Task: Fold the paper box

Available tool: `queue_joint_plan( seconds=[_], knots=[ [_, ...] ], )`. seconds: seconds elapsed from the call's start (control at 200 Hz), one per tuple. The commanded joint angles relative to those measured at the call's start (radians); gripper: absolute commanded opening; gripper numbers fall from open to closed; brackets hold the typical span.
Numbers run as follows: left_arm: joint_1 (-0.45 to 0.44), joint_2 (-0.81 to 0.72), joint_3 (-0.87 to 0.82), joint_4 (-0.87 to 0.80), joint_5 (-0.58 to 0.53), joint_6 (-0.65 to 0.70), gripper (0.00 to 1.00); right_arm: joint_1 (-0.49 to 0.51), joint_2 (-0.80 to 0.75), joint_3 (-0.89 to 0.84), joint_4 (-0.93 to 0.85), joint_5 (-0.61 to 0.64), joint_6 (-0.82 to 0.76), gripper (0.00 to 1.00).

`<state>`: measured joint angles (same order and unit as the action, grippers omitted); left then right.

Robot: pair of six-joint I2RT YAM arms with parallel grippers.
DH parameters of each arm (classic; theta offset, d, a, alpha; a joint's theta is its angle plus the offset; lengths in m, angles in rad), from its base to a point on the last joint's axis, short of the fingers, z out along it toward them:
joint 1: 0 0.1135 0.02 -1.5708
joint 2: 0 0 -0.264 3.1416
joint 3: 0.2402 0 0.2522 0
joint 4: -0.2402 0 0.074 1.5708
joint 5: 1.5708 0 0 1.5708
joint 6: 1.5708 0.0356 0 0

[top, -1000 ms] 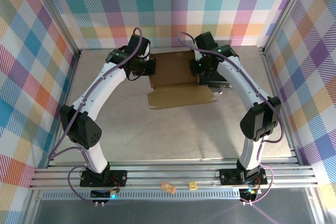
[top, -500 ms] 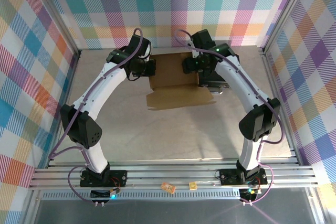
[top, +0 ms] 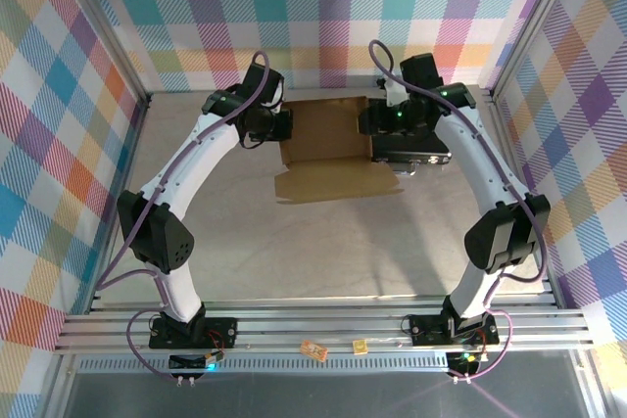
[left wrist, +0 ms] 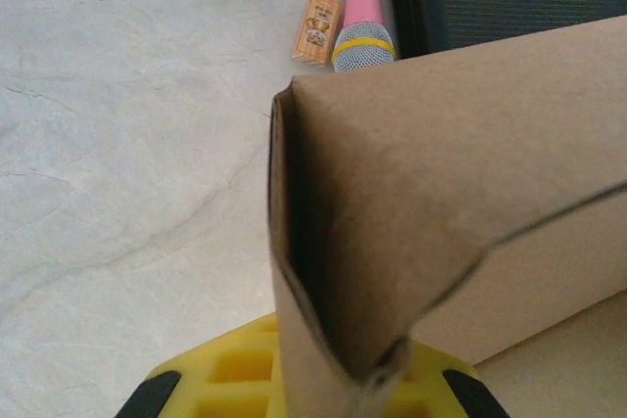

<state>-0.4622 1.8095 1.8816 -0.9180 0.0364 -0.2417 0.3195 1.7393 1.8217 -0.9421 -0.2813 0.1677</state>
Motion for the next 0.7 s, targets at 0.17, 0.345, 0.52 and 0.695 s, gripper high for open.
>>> queue_joint_plan(
  seconds=[0.17,0.345,0.52,0.695],
  knots=[
    [0.003,0.004,0.036,-0.022,0.023,0.01,0.0,-0.003,0.027,0.0,0.052,-0.052,-0.034,0.38],
    [0.003,0.004,0.035,-0.02,0.028,0.011,0.0,-0.002,0.061,0.027,0.044,0.004,-0.065,0.25],
    [0.003,0.004,0.036,-0.018,0.029,0.01,0.0,0.021,0.08,0.037,0.041,0.111,-0.076,0.11],
    [0.003,0.003,0.036,-0.018,0.027,0.01,0.0,0.081,0.095,0.064,0.031,0.278,-0.063,0.0]
  ],
)
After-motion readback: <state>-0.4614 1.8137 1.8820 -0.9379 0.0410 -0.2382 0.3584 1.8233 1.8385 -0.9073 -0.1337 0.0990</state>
